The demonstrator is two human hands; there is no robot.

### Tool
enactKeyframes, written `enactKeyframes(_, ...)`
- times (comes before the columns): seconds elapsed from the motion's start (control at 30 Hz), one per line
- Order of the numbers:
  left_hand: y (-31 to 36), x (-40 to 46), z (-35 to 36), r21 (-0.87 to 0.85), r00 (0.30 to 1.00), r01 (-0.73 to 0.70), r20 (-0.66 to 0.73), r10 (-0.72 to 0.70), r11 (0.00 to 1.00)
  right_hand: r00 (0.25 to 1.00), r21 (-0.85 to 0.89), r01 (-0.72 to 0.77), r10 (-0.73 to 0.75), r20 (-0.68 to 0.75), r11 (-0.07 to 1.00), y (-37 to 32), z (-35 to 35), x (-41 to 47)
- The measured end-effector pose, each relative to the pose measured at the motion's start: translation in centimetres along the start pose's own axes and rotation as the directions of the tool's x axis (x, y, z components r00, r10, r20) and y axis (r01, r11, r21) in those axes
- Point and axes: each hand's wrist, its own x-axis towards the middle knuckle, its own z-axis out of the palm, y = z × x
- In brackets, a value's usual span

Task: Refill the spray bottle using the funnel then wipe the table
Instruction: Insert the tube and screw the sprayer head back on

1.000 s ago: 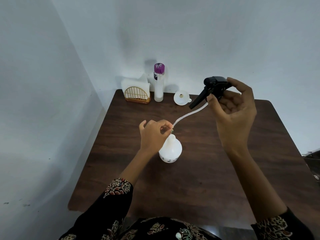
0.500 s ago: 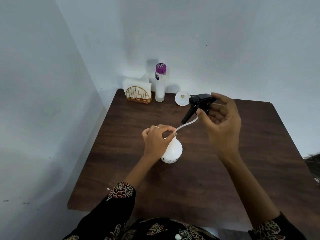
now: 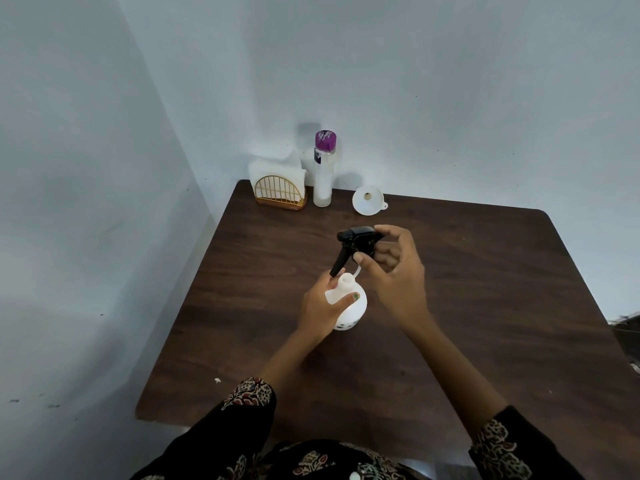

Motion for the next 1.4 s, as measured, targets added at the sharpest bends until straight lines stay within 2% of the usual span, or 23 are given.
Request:
enactKeyframes(0.17,-1.2,0.3,0.7,0.115,1.0,0.027,0.011,-0.029,0.993,0.997,-0.066,-0.063,0.066,0.035,0.996,2.3,1.2,-0.3)
enactKeyframes(0.3,-1.0,0.0,0.8,0.086,0.995,0.097,-0.037,-0.094,0.992,0.989,-0.092,-0.135,0.139,0.042,0.987,3.9,1.9,-1.0)
enactKeyframes(0.6,-1.5,-0.1,0.9,0.179,0.999,0.04,0.014,-0.043,0.983,0.97,-0.135,-0.22,0.231,0.07,0.966,5.5,2.5,-0.3)
enactKeyframes(0.8,-1.8,-0.2,1.2,0.105,1.0,0.005,-0.03,-0.001,0.994,0.94,-0.101,-0.313,0.323,0.11,0.945,6.9,2.6,0.3)
enactKeyframes(0.97,-2.2,0.2,1.2,0.165,1.0,0.002,-0.028,0.003,0.986,0.953,-0.153,-0.263,0.282,0.112,0.953,7.3,2.7,0.5)
enactKeyframes(1.17,-2.7,0.5,1.2,0.229,0.998,-0.046,-0.023,0.053,0.972,0.974,-0.164,-0.223,0.224,-0.007,0.961,7.0,4.6,0.1)
enactKeyframes(1.3,-2.5,0.6,1.1,0.274,0.998,-0.045,-0.035,0.057,0.961,0.976,-0.118,-0.208,0.215,0.044,0.971,7.1,4.9,-0.3)
enactKeyframes(1.4,-2.6,0.5,1.1,0.216,0.998,-0.036,-0.05,0.048,0.976,0.966,-0.097,-0.23,0.239,0.099,0.968,7.5,4.1,-0.9)
